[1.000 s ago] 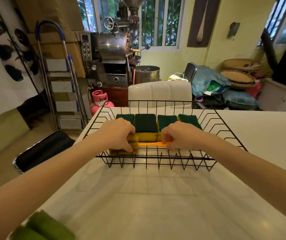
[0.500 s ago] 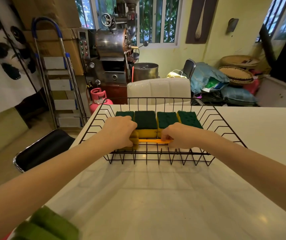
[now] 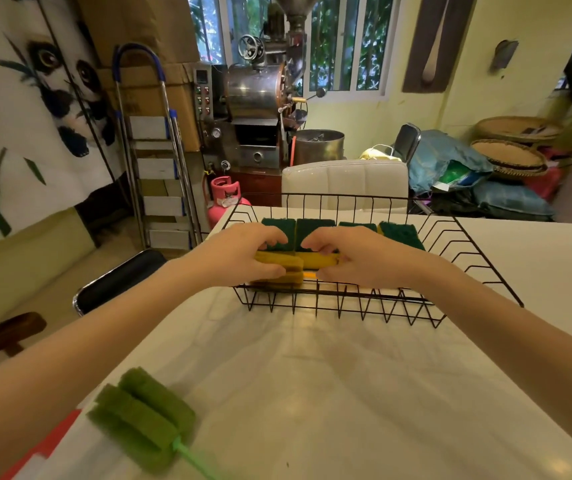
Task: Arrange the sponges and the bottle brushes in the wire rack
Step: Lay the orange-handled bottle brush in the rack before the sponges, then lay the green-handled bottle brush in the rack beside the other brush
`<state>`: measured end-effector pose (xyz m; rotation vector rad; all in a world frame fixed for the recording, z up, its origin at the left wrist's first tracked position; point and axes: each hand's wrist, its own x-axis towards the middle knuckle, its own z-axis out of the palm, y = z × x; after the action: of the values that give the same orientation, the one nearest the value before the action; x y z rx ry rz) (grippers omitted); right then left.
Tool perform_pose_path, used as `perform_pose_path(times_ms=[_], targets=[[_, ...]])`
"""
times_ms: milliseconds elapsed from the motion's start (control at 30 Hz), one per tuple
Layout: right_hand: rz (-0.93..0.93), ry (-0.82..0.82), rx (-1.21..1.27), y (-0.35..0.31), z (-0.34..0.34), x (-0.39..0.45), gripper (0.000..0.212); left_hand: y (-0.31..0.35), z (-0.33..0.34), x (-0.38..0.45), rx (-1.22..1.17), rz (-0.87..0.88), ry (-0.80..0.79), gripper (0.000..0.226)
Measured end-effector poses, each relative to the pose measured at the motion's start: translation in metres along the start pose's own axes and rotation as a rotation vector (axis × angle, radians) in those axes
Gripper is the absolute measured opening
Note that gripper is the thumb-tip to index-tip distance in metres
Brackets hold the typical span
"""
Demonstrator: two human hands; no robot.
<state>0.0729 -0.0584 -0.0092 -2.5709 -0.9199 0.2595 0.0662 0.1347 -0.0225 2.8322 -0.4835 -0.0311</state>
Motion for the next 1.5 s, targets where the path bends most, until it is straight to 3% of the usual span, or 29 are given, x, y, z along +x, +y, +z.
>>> perform_pose_path(times_ms=[367,633,900,1100,1233,1500], targets=[[-0.213,0.11,0.069,-0.054,0.045,-0.02,0.071,-0.003,-0.007,-0.092,-0.143,-0.02,0.138,0.06],[-0.352,-0.058,0.082,-0.078,0.092,-0.043,0.074,-0.021,0.015,-0.152,-0.255,-0.093,0.219,0.066],[-0.442,-0.218,-0.068,-0.083,0.125,-0.058,0.081,-0.035,0.036,-0.195,-0.297,-0.162,-0.009,0.084],[-0.472,-0.173,-0.086,-0.079,0.132,-0.062,0.071,-0.04,0.043,-0.201,-0.293,-0.164,-0.029,0.085],[-0.472,-0.177,-0.103,-0.078,0.133,-0.064,0.057,-0.043,0.045,-0.197,-0.258,-0.152,-0.023,0.066],[-0.328,-0.145,-0.025,-0.071,0.112,-0.061,0.039,-0.039,0.03,-0.175,-0.21,-0.083,0.093,0.055]])
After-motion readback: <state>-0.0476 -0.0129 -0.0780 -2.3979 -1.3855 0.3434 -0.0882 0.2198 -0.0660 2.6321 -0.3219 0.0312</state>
